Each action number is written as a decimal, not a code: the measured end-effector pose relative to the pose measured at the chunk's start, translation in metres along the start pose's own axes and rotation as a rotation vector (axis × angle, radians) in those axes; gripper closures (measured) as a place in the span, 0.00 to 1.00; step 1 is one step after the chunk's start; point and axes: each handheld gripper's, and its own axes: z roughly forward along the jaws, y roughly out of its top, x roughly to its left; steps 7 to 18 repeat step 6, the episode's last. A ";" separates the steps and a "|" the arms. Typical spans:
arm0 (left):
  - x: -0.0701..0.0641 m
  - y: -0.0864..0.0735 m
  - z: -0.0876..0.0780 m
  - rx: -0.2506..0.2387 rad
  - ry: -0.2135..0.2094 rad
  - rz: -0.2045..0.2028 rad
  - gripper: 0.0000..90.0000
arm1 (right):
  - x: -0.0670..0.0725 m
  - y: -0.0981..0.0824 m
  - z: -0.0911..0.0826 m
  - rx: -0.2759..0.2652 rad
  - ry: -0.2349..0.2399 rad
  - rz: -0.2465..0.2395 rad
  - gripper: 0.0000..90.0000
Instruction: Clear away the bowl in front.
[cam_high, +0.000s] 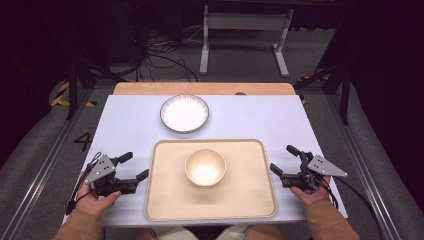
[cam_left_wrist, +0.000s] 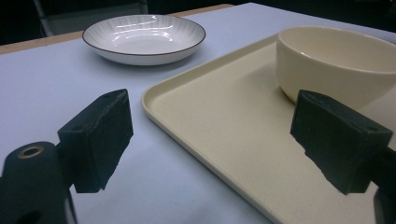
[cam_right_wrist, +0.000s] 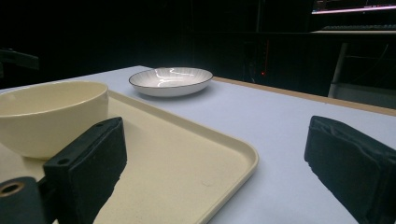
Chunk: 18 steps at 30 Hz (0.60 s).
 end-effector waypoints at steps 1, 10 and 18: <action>0.000 -0.001 0.001 0.005 0.000 0.001 0.15 | 0.000 0.000 0.000 -0.001 0.000 -0.002 0.07; 0.001 -0.004 0.003 0.018 -0.002 -0.011 0.14 | 0.000 0.000 0.000 -0.007 0.001 -0.004 0.07; 0.001 -0.004 0.003 0.018 -0.002 -0.011 0.14 | 0.000 0.000 0.000 -0.007 0.001 -0.004 0.07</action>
